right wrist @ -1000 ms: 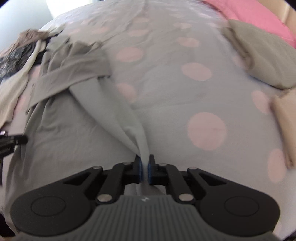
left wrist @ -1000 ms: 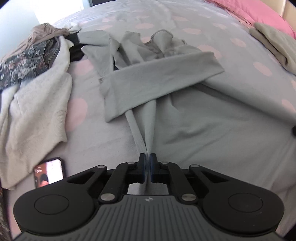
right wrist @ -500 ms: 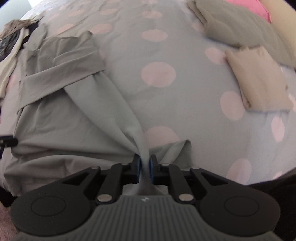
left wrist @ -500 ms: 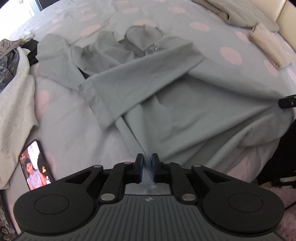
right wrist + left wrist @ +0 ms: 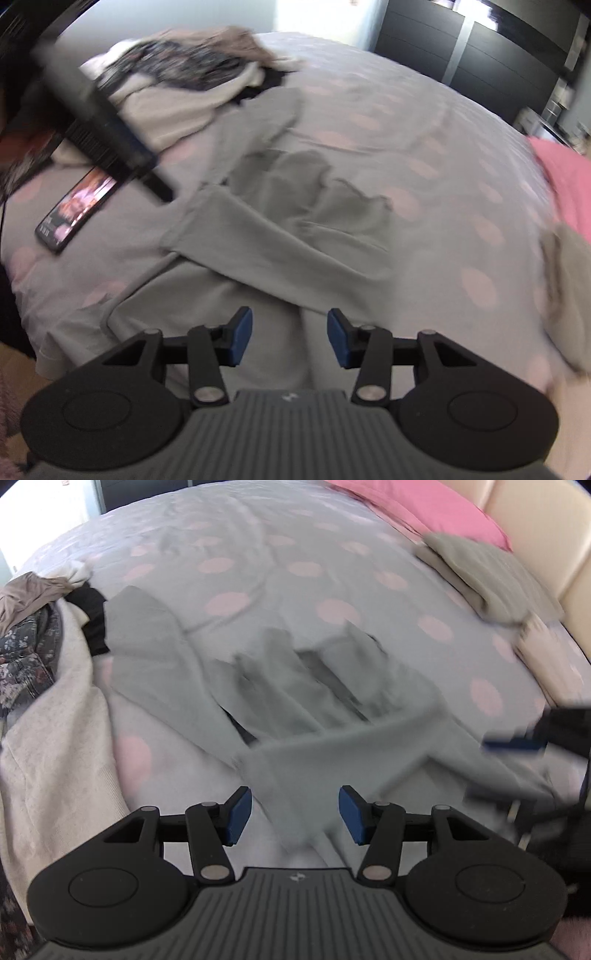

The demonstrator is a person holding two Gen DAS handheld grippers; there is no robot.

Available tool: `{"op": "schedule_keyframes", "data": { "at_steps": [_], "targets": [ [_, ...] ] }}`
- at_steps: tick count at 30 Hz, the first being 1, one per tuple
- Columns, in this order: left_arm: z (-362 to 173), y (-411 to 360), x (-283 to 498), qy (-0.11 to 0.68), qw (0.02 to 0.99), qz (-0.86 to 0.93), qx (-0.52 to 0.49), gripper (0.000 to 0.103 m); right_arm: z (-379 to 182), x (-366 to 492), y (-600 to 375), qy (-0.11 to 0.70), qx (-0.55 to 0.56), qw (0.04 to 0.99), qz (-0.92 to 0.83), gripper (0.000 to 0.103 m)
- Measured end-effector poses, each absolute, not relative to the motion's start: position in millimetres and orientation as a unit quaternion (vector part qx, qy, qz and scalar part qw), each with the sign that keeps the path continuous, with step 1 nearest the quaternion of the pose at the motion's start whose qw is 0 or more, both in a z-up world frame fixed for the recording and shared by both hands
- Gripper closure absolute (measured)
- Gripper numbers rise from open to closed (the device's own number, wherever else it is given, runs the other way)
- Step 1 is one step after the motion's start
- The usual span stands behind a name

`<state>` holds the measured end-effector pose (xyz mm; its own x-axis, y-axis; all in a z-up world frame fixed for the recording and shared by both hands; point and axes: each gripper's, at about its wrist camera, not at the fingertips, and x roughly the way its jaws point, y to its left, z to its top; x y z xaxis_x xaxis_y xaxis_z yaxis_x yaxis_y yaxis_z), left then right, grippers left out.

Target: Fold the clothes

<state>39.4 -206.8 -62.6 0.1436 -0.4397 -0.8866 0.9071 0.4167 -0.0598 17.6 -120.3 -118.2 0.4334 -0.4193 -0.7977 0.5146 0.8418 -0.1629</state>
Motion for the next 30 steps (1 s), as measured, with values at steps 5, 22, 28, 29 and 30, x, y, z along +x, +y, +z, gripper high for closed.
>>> {"op": "schedule_keyframes", "data": {
  "at_steps": [5,22,28,29,30],
  "targets": [
    [-77.9,-226.4,87.8,0.473,0.726,-0.451,0.214,0.053,-154.4,74.9,-122.4,0.485,-0.028,0.848,-0.214,0.051],
    [-117.7,-258.9,129.0,0.509,0.728,-0.409,0.21,0.102,-126.6,55.0,-186.7,0.44,-0.012,0.849,-0.292,0.1],
    [-105.7,-247.4,132.0,0.505,0.738,-0.389,0.223,0.102,-96.5,-40.6,-262.0,0.45,0.043,0.752,-0.479,0.1],
    [-103.7,-244.9,132.3,0.503,0.74,-0.386,0.223,0.102,-96.0,-59.4,-274.7,0.45,0.063,0.733,-0.506,0.1],
    [-102.1,-242.9,132.9,0.503,0.742,-0.383,0.223,0.102,-96.2,-78.3,-286.6,0.449,0.087,0.716,-0.528,0.101]
  ]
}}
